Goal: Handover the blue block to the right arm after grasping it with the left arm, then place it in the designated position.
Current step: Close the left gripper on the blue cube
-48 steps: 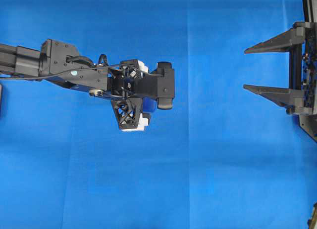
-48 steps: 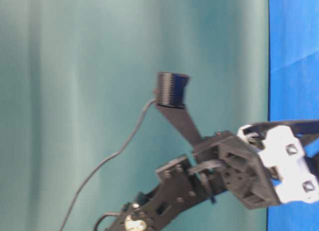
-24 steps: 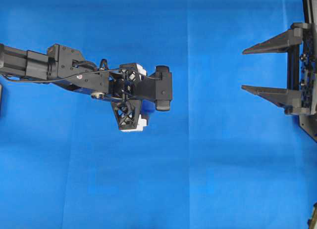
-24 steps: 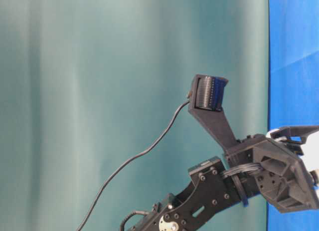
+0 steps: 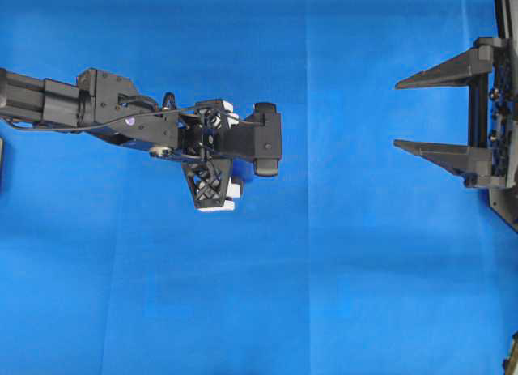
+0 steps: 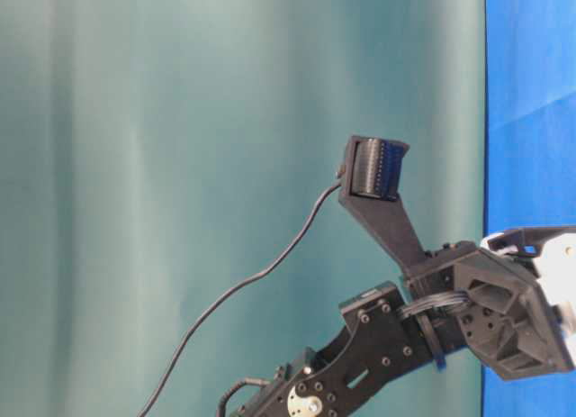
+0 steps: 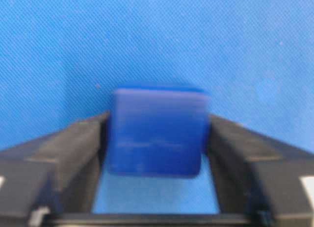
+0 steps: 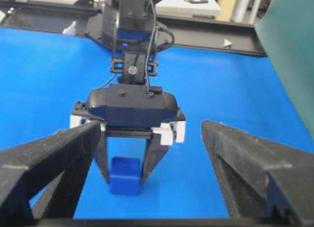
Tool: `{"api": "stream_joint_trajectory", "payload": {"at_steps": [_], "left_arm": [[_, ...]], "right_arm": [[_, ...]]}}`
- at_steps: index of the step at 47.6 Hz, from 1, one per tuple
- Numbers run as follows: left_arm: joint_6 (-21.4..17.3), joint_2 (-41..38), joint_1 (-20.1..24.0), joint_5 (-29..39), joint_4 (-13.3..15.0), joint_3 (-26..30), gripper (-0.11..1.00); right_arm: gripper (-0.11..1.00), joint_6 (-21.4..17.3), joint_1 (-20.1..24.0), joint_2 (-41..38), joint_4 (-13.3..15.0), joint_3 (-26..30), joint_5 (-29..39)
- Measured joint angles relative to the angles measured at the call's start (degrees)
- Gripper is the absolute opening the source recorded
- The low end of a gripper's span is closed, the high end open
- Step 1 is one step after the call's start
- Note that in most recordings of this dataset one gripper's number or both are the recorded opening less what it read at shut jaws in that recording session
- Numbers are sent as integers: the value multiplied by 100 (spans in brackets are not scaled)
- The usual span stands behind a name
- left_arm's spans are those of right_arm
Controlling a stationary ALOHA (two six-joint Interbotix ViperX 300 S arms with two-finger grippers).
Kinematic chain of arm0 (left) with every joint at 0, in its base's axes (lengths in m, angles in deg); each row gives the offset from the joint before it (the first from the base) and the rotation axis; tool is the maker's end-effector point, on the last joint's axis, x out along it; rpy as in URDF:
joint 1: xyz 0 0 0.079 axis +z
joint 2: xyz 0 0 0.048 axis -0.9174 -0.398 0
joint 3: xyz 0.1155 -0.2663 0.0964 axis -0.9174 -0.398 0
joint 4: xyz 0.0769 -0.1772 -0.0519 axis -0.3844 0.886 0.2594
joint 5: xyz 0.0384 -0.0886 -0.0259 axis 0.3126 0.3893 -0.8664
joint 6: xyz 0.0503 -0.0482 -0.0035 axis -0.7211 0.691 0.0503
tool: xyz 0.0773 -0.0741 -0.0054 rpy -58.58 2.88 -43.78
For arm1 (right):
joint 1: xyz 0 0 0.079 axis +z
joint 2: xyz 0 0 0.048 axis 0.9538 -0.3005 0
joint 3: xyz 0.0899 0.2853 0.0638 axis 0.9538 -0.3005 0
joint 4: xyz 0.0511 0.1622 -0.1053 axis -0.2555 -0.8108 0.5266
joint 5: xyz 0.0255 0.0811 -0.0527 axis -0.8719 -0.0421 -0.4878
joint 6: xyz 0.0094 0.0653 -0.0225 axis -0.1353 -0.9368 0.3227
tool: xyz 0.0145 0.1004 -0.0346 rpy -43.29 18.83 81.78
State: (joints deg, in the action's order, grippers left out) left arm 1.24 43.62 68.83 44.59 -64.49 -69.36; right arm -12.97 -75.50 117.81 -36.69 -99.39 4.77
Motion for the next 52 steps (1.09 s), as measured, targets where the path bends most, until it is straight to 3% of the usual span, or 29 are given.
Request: {"api": "stream_joint_trajectory", "payload": {"at_steps": [9, 31, 52], "left_arm": [[-255, 0, 35, 62, 9, 0, 49], [-246, 9, 35, 132, 0, 26, 49], [-88, 729, -70, 1283, 0, 431, 49]], "right_arm": [[95, 0, 0, -9, 0, 0, 0], [95, 0, 0, 0, 0, 9, 0], [95, 0, 0, -9, 0, 26, 0]]}}
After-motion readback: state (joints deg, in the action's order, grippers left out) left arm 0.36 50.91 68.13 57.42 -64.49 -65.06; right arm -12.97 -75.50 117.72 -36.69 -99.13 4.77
